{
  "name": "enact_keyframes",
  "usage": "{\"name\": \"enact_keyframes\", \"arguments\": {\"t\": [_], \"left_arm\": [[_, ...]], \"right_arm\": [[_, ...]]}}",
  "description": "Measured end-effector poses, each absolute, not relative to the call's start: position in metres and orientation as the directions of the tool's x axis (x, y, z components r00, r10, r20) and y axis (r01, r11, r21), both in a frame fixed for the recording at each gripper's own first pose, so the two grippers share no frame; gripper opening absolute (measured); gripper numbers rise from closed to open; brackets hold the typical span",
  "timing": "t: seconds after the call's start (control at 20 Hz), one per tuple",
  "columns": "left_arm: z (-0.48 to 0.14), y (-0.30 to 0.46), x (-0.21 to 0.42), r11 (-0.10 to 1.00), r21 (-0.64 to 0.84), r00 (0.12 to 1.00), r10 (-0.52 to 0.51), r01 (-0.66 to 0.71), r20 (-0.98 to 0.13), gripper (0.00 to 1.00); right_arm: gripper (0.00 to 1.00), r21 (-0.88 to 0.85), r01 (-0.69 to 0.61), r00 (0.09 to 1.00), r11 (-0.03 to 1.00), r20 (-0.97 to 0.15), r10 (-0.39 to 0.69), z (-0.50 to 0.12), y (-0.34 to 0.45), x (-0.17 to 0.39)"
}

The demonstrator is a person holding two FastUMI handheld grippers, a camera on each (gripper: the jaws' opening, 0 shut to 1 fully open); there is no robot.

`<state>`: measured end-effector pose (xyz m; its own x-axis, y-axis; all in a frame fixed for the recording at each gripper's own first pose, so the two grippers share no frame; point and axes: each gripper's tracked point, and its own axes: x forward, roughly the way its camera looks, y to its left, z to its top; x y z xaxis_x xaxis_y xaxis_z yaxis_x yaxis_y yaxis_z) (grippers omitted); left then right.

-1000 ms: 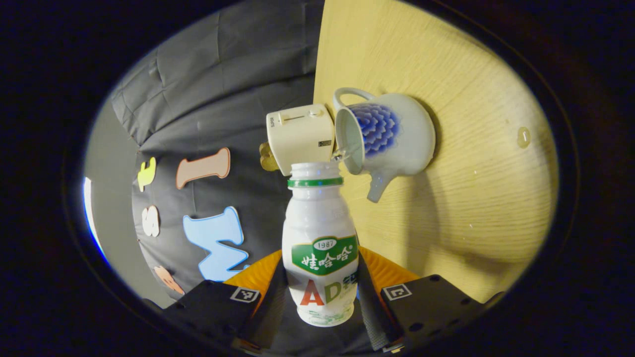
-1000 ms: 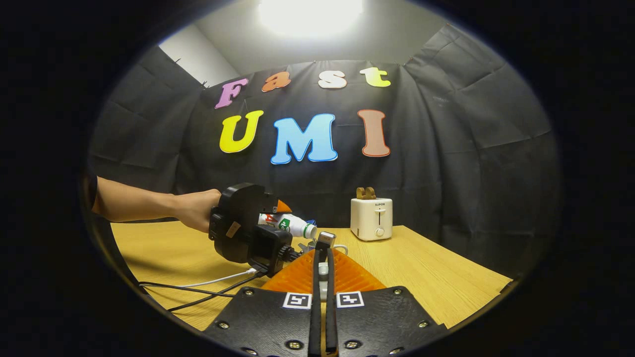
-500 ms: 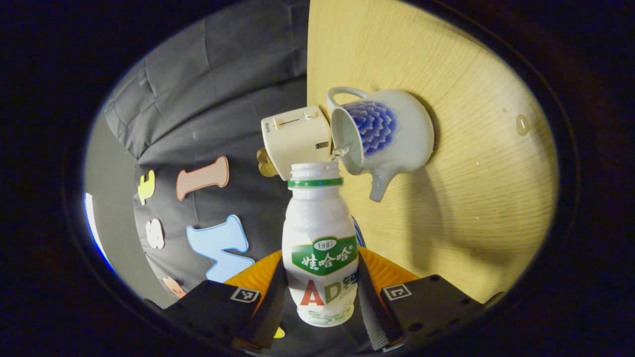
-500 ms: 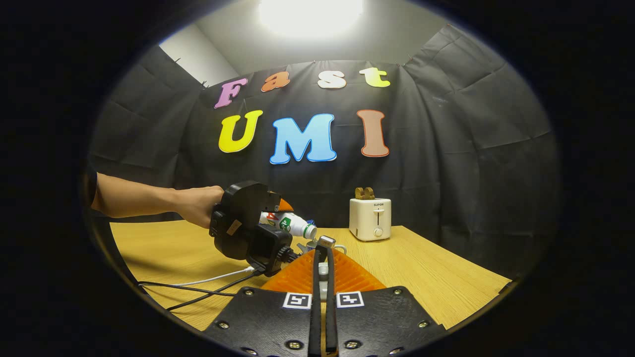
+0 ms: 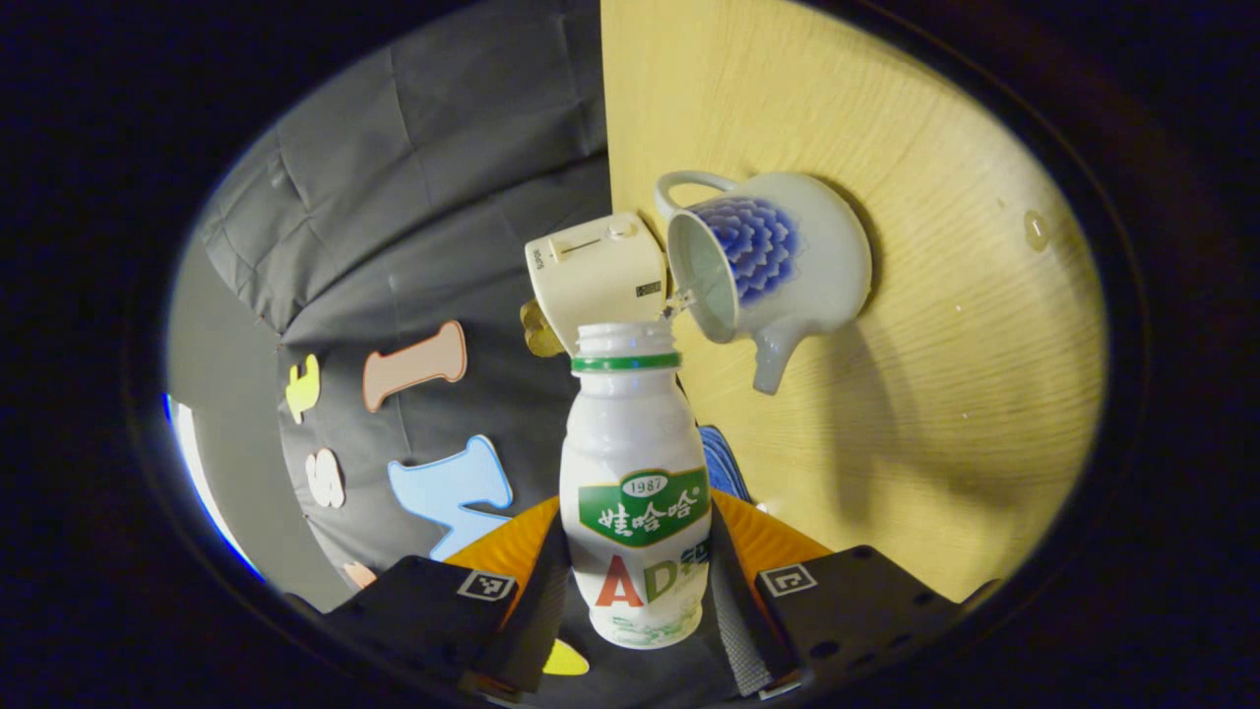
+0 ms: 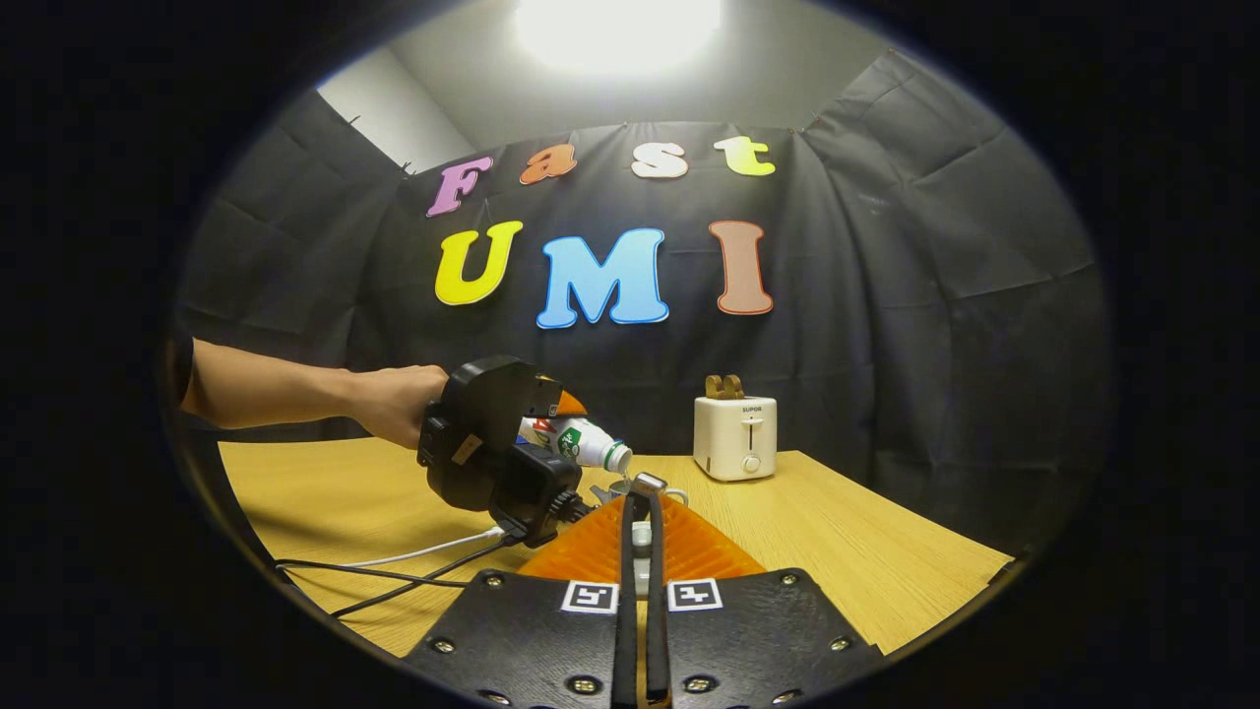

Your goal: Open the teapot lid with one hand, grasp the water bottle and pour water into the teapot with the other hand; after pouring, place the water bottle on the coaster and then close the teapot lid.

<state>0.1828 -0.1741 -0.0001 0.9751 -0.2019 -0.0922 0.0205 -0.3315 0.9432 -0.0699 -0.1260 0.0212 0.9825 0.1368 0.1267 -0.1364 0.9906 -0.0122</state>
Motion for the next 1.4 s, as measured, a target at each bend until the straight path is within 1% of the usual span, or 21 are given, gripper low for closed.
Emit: {"name": "enact_keyframes", "arguments": {"t": [0.05, 0.1, 0.15, 0.25, 0.3, 0.45, 0.5, 0.65, 0.7, 0.75, 0.8, 0.9, 0.95, 1.05, 1.1, 1.4], "left_arm": [[0.001, -0.174, 0.182, -0.338, 0.941, 0.975, -0.202, 0.016, -0.089, 0.75], [0.002, -0.174, 0.183, -0.340, 0.940, 0.976, -0.202, 0.014, -0.087, 0.80], [0.003, -0.175, 0.184, -0.344, 0.939, 0.976, -0.203, 0.011, -0.086, 0.75], [0.006, -0.175, 0.183, -0.356, 0.934, 0.976, -0.201, 0.002, -0.079, 0.75], [0.007, -0.175, 0.183, -0.363, 0.932, 0.977, -0.200, 0.000, -0.078, 0.80], [0.010, -0.177, 0.182, -0.382, 0.924, 0.977, -0.201, -0.012, -0.071, 0.80], [0.011, -0.177, 0.181, -0.386, 0.922, 0.977, -0.201, -0.013, -0.070, 0.75], [0.013, -0.180, 0.181, -0.394, 0.919, 0.975, -0.212, -0.030, -0.059, 0.75], [0.014, -0.184, 0.180, -0.396, 0.918, 0.973, -0.225, -0.040, -0.055, 0.80], [0.013, -0.186, 0.181, -0.397, 0.917, 0.971, -0.232, -0.041, -0.057, 0.75], [0.012, -0.189, 0.180, -0.400, 0.916, 0.970, -0.237, -0.043, -0.058, 0.80], [0.012, -0.191, 0.176, -0.420, 0.906, 0.969, -0.239, -0.046, -0.061, 0.70], [0.011, -0.192, 0.176, -0.422, 0.906, 0.969, -0.240, -0.044, -0.065, 0.75], [0.009, -0.192, 0.178, -0.421, 0.906, 0.969, -0.240, -0.044, -0.064, 0.75], [0.010, -0.192, 0.178, -0.421, 0.906, 0.968, -0.242, -0.048, -0.061, 0.80], [0.012, -0.191, 0.177, -0.425, 0.904, 0.969, -0.240, -0.051, -0.058, 0.80]], "right_arm": [[0.04, -0.013, -0.136, 0.982, 0.991, 0.129, 0.137, 0.022, -0.126, -0.070], [0.04, -0.013, -0.136, 0.982, 0.991, 0.130, 0.136, 0.022, -0.127, -0.071], [0.04, -0.013, -0.137, 0.982, 0.990, 0.130, 0.138, 0.023, -0.126, -0.071], [0.04, -0.014, -0.138, 0.981, 0.990, 0.132, 0.139, 0.023, -0.126, -0.072], [0.04, -0.015, -0.137, 0.981, 0.990, 0.135, 0.138, 0.024, -0.126, -0.072], [0.04, -0.018, -0.136, 0.980, 0.991, 0.141, 0.137, 0.026, -0.126, -0.074], [0.04, -0.018, -0.136, 0.980, 0.991, 0.143, 0.137, 0.027, -0.126, -0.074], [0.04, -0.019, -0.137, 0.980, 0.990, 0.144, 0.138, 0.027, -0.126, -0.074], [0.04, -0.017, -0.139, 0.980, 0.990, 0.143, 0.140, 0.027, -0.126, -0.074], [0.04, -0.014, -0.144, 0.979, 0.989, 0.145, 0.145, 0.028, -0.125, -0.074], [0.04, -0.013, -0.144, 0.979, 0.989, 0.147, 0.144, 0.029, -0.125, -0.075], [0.04, -0.019, -0.141, 0.978, 0.990, 0.153, 0.143, 0.030, -0.126, -0.075], [0.04, -0.019, -0.141, 0.978, 0.990, 0.152, 0.142, 0.030, -0.126, -0.075], [0.04, -0.017, -0.141, 0.978, 0.990, 0.151, 0.142, 0.029, -0.127, -0.075], [0.04, -0.014, -0.141, 0.978, 0.990, 0.151, 0.142, 0.030, -0.127, -0.075], [0.04, -0.015, -0.146, 0.979, 0.989, 0.145, 0.146, 0.028, -0.126, -0.074]]}}
